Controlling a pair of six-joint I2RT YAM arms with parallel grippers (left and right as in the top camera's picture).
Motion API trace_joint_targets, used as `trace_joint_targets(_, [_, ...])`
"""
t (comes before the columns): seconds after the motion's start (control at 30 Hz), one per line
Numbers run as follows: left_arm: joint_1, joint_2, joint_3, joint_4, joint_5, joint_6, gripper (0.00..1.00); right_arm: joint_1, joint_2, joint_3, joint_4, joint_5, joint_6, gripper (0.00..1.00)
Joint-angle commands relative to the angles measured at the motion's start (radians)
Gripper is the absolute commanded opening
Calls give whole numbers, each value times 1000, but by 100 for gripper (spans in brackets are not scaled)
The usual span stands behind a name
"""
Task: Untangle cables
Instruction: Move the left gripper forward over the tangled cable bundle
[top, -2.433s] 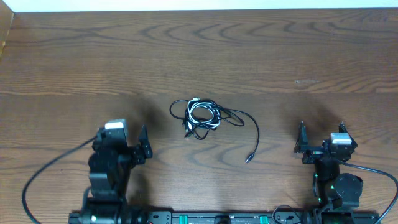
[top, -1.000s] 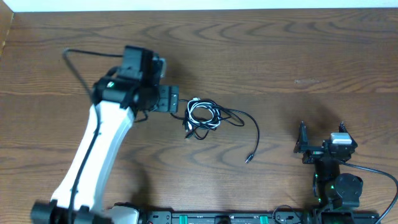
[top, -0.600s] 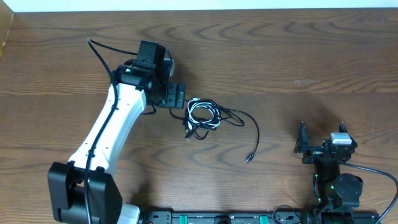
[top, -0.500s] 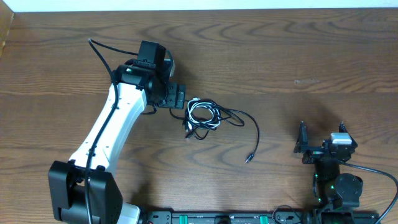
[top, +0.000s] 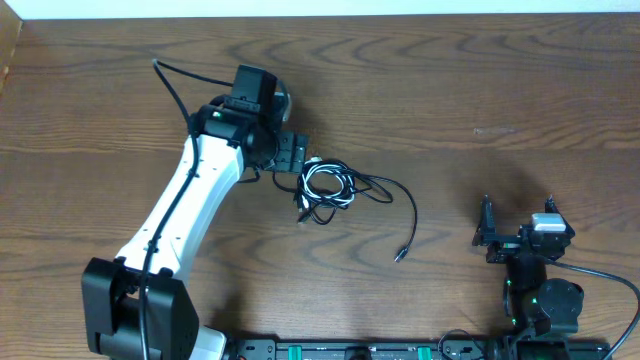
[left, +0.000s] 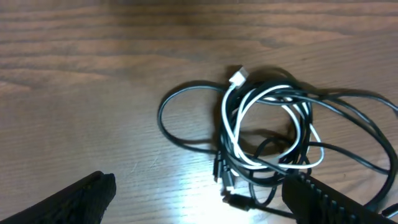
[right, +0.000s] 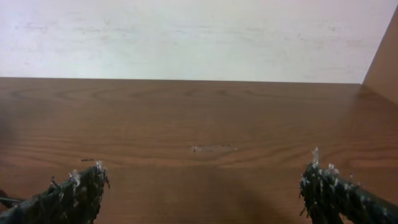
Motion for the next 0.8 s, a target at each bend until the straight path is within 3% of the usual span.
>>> trace_joint_targets(0.0, [-15, 19, -7, 17, -33, 13, 91, 16, -4, -1, -4, 5, -11, 99])
trace_joint_targets(0.43, [-17, 204, -11, 68, -39, 7, 91, 16, -4, -1, -4, 5, -11, 99])
trace_joint_targets(0.77, [-33, 237, -11, 64, -31, 5, 91, 16, -4, -1, -4, 5, -11, 99])
